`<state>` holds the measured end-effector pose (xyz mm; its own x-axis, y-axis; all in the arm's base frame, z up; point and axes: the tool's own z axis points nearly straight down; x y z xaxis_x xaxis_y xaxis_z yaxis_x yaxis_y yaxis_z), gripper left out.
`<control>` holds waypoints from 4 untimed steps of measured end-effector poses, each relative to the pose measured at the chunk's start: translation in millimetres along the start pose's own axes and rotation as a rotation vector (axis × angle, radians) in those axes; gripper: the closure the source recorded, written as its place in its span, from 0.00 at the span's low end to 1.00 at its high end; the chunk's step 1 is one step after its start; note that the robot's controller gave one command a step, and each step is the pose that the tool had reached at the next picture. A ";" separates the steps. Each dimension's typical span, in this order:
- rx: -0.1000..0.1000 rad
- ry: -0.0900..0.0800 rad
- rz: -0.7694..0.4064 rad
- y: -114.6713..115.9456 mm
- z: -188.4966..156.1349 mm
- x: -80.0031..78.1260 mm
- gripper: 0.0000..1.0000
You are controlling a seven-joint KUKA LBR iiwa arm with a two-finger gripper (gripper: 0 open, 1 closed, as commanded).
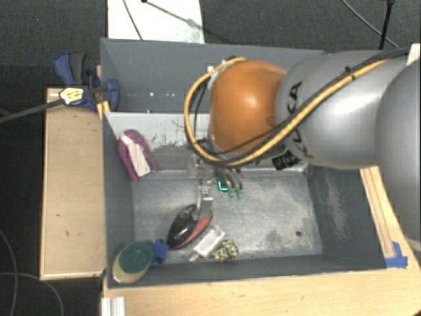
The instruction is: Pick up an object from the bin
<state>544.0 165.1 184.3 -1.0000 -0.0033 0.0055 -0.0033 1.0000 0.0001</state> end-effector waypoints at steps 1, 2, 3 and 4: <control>-0.001 -0.016 -0.429 3.0 107.6 11.4 0.00; 0.000 -0.012 -0.525 15.2 82.8 19.9 0.00; 0.002 -0.007 -0.622 6.6 77.5 29.5 0.00; -0.002 -0.013 -0.378 9.0 112.1 14.3 0.00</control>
Offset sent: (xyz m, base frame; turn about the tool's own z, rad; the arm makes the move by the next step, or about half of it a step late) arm -0.0163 0.0006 -0.1143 -0.4318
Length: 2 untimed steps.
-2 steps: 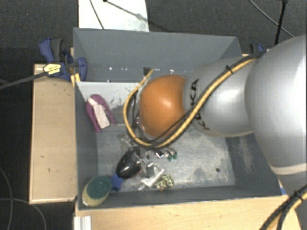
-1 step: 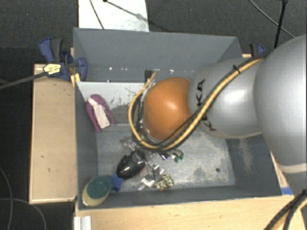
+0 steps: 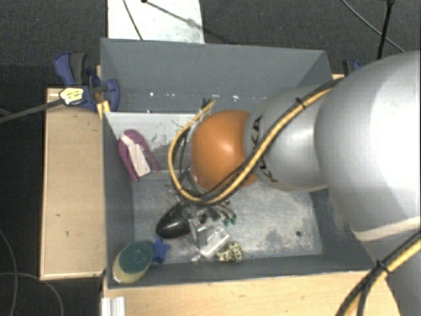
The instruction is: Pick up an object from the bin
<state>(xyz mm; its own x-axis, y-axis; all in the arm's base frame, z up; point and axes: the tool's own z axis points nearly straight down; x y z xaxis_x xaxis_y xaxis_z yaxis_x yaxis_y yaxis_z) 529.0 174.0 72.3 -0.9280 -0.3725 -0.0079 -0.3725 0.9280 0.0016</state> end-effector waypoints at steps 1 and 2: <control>-0.001 -0.003 0.003 0.0 -1.3 -1.2 0.00; -0.001 -0.008 0.006 0.1 -4.1 -2.8 1.00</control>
Offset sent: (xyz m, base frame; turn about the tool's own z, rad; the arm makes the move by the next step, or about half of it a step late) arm 0.0000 0.0000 0.0000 0.0000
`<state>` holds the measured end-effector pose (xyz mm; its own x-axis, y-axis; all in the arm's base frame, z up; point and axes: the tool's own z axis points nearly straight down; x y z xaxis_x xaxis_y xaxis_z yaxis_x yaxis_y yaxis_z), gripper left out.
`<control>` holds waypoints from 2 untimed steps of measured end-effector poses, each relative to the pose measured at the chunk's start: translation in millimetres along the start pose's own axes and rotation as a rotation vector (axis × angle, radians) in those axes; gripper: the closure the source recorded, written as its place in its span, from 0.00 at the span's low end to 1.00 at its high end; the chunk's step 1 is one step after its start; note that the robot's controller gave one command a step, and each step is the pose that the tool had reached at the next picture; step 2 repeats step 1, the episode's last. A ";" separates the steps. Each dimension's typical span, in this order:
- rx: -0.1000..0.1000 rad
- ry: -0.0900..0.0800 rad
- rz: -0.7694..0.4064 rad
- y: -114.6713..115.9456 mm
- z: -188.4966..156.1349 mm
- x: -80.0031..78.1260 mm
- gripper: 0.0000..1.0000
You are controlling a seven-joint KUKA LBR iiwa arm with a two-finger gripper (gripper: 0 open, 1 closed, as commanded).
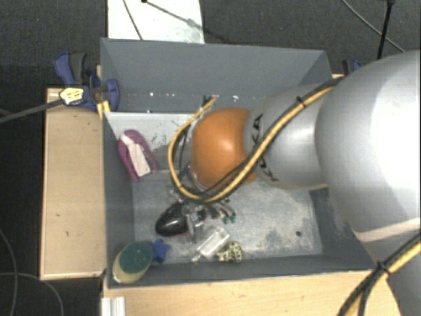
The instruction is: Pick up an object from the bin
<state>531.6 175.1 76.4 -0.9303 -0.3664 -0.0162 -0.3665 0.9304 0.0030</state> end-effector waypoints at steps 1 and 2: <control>0.002 0.011 0.004 -0.2 -23.1 -1.6 1.00; 0.002 0.011 0.004 -0.2 -23.1 -1.6 1.00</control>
Offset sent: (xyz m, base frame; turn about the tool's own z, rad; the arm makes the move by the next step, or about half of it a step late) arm 0.0001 0.0001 0.0214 0.0000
